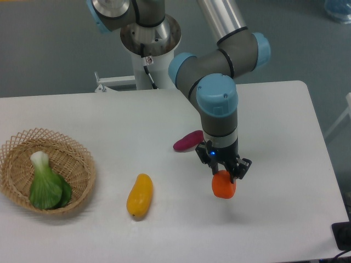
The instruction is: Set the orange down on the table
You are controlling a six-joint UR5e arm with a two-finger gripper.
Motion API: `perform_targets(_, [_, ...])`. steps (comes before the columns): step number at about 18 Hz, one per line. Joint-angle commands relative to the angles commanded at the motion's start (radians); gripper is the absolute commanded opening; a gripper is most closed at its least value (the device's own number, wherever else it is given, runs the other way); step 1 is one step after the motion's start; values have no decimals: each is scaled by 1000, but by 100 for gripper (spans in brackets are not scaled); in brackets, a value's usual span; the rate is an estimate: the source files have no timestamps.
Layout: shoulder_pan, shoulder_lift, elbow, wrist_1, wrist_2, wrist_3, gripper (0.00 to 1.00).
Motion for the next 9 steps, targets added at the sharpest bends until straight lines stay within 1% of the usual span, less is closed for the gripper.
perform_targets(9, [0,-3,3,2,0,-9,50])
